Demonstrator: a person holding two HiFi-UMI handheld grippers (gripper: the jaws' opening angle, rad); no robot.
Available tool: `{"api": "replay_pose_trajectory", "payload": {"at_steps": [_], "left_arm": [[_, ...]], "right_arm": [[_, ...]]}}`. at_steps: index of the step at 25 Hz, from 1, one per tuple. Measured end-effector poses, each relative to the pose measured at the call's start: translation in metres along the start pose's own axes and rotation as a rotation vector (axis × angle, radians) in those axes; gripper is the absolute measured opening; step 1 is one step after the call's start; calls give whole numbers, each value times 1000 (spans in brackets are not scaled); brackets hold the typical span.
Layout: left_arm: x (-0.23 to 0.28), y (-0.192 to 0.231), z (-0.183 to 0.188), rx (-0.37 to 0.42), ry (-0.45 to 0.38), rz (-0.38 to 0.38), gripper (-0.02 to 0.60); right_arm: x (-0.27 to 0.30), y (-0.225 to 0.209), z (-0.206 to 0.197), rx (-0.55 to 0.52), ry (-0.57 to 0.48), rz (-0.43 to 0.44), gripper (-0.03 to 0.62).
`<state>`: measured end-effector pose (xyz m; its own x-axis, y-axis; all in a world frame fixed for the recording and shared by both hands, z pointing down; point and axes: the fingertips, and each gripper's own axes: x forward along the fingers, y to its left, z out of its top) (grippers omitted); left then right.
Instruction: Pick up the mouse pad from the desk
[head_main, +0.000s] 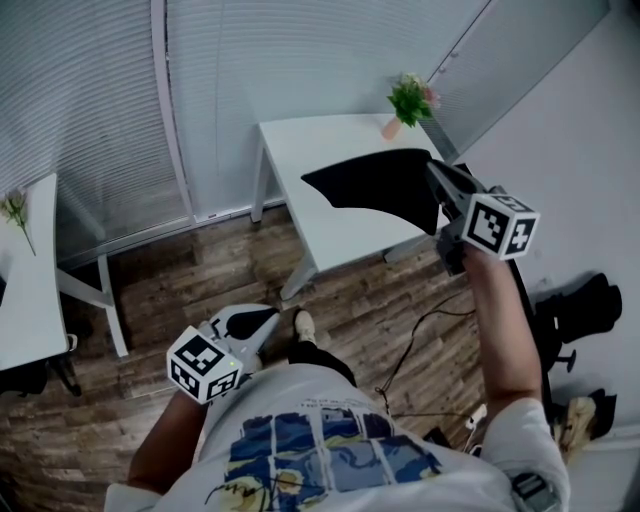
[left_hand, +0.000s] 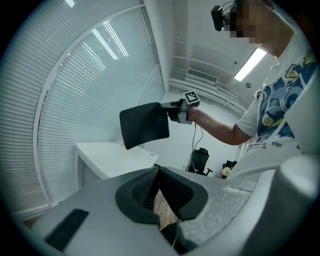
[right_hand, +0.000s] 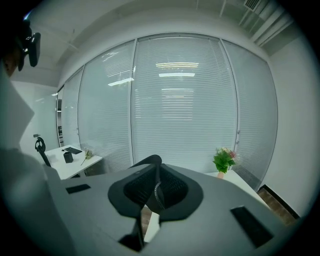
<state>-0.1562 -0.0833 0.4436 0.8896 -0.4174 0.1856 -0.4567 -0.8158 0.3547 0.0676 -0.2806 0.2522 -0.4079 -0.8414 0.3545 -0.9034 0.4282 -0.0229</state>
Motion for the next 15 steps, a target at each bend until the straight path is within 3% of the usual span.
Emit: {"api": "replay_pose_trajectory", "payload": {"at_steps": [15], "left_arm": [[-4,-1,0,4,-2,-3,3]], "right_arm": [[-13,25,11,-21,-29,26,24]]}}
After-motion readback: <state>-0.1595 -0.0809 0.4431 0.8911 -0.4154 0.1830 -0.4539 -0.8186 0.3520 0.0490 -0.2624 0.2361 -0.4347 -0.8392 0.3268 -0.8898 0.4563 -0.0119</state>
